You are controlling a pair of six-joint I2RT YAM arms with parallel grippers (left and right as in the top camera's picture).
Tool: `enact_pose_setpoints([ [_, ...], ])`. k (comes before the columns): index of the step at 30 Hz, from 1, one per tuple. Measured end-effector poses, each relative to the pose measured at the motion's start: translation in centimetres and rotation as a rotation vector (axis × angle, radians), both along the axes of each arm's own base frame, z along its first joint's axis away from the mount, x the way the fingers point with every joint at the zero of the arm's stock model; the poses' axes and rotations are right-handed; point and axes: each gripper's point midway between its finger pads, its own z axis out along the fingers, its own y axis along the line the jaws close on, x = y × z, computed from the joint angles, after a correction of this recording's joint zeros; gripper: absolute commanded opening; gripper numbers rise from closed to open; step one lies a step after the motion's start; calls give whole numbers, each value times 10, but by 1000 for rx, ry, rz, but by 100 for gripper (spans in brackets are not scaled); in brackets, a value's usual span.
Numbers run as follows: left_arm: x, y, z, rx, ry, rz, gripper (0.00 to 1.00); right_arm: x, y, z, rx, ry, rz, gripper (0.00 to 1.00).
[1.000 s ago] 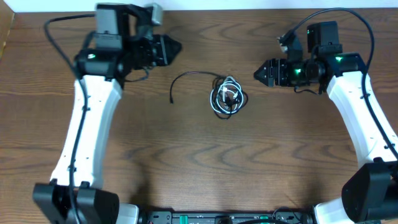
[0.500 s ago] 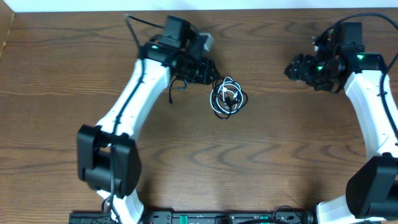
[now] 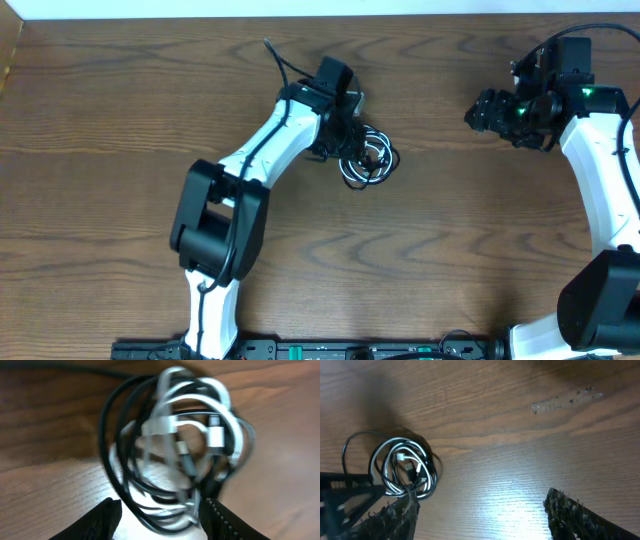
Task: Untangle cables
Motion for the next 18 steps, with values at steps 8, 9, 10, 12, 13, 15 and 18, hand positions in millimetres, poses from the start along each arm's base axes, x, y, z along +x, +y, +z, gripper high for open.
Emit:
enact_pose_setpoints([
  [8,6,5,-13,38,2,50,41,-7,17,-10,0,23,44,79],
  [9,7,5,-13,38,-1,51,42,-8,21,-12,0,24,54,79],
  [10,7,5,-13,40,-2,51,41,-8,24,-13,0,24,63,79],
  [12,8,5,-14,41,-4,54,41,-8,29,-15,-1,21,77,79],
  [13,8,5,-16,41,-3,54,40,-9,31,-15,0,22,80,79],
  [15,8,4,-18,42,-2,53,37,-9,32,-17,-1,24,84,79],
  [18,12,1,-20,35,-16,54,35,-10,32,-17,0,25,83,79],
])
